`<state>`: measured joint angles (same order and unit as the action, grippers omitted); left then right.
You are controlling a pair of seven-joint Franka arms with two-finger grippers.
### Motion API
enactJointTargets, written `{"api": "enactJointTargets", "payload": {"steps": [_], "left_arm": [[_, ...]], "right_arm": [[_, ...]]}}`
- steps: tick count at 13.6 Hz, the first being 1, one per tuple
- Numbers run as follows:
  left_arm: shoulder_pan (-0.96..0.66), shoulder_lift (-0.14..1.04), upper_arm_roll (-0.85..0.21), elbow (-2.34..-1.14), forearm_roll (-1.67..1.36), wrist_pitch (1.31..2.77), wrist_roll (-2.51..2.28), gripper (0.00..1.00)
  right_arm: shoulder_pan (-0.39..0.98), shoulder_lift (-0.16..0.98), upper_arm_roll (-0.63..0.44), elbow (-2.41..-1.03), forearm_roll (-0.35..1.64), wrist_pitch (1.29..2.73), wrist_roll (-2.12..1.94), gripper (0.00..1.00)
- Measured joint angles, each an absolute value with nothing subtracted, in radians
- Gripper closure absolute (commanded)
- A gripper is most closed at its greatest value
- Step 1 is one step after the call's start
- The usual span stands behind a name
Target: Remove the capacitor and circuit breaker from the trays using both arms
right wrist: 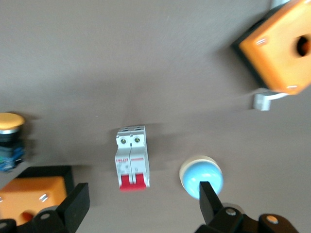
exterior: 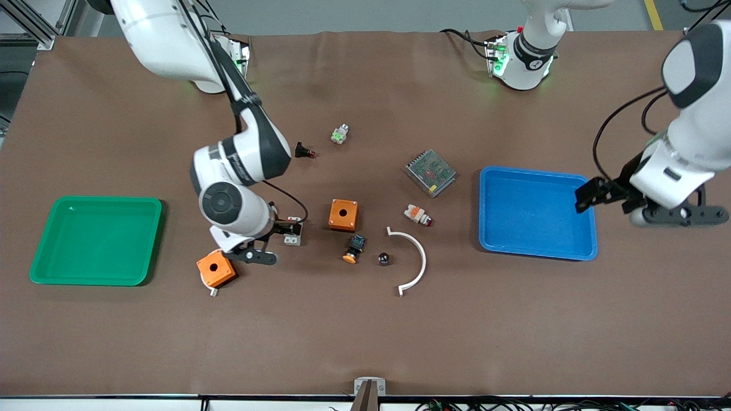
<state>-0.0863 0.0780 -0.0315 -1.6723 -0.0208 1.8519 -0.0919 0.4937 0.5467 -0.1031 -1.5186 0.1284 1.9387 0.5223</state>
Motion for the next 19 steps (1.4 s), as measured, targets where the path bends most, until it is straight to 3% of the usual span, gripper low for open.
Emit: {"api": "enactJointTargets", "payload": {"steps": [5, 11, 15, 19], "left_arm": [[-0.088, -0.085, -0.037, -1.787, -0.017, 1.848, -0.082, 0.0], [-0.089, -0.03, -0.037, -1.656, -0.013, 1.787, -0.078, 0.0], [-0.089, -0.002, -0.037, -1.62, -0.012, 1.781, -0.077, 0.0], [-0.113, 0.004, -0.013, -1.611, -0.011, 1.779, -0.076, 0.0]], "right_arm": [[0.409, 0.366, -0.106, -1.502, 0.117, 1.815, 0.509, 0.0], [0.258, 0.2, -0.11, -1.502, 0.055, 1.652, 0.247, 0.0], [0.117, 0.118, -0.112, -1.505, 0.055, 1.568, 0.035, 0.0], [0.089, 0.036, -0.112, -1.547, 0.019, 1.525, -0.006, 0.0]]}}
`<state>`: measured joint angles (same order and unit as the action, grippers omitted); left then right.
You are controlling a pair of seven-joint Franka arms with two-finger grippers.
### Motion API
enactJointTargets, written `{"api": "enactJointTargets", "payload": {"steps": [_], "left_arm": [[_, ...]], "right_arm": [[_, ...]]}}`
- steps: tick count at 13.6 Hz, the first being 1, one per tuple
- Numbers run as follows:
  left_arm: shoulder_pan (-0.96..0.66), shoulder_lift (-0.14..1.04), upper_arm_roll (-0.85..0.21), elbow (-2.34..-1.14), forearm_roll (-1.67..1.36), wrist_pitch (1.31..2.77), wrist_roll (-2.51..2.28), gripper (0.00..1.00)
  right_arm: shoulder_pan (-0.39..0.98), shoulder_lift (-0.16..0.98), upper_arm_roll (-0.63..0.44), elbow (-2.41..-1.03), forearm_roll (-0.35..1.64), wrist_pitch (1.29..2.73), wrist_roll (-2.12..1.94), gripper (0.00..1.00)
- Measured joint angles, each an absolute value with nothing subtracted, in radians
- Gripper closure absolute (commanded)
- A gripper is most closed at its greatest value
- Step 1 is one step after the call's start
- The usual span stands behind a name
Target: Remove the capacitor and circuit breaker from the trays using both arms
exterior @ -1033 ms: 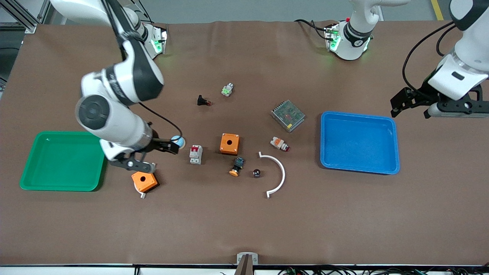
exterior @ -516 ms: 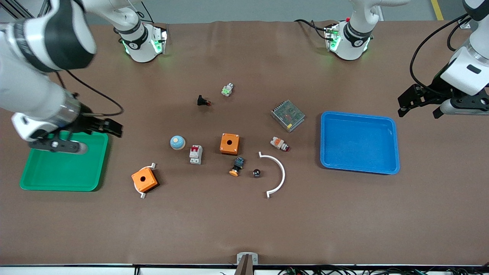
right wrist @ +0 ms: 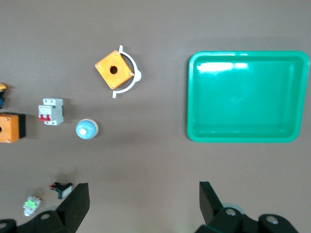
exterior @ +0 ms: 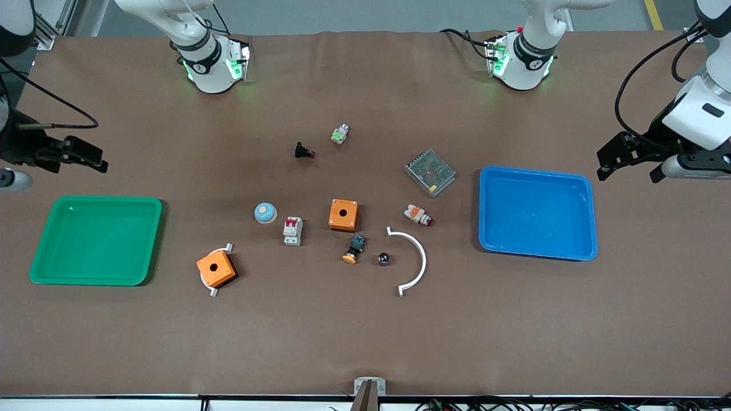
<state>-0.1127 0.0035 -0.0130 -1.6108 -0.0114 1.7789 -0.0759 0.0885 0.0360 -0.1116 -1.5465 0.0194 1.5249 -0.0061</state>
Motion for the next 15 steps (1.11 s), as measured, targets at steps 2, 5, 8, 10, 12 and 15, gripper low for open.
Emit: {"api": "enactJointTargets", "payload": {"steps": [2, 5, 8, 10, 12, 15], "left_arm": [[-0.176, 0.003, 0.063, -1.604, -0.01, 1.778, -0.076, 0.0], [-0.066, 0.003, -0.033, -1.598, -0.01, 1.775, -0.069, 0.0], [-0.049, 0.003, -0.075, -1.597, -0.01, 1.774, -0.07, 0.0], [-0.055, 0.001, -0.068, -1.594, -0.01, 1.735, -0.069, 0.0], [-0.079, -0.008, -0.044, -1.584, -0.01, 1.683, -0.069, 0.0], [-0.082, -0.015, -0.036, -1.539, -0.01, 1.647, -0.069, 0.0]], "right_arm": [[0.074, -0.01, -0.111, -1.585, 0.009, 1.524, -0.025, 0.0], [0.021, -0.051, -0.111, -1.622, 0.006, 1.524, -0.088, 0.0], [-0.003, -0.067, -0.111, -1.645, 0.007, 1.524, -0.103, 0.0], [-0.003, -0.074, -0.11, -1.652, 0.008, 1.524, -0.103, 0.0], [-0.004, -0.085, -0.109, -1.661, 0.018, 1.524, -0.103, 0.0], [-0.005, -0.093, -0.109, -1.67, 0.021, 1.525, -0.103, 0.0]]}}
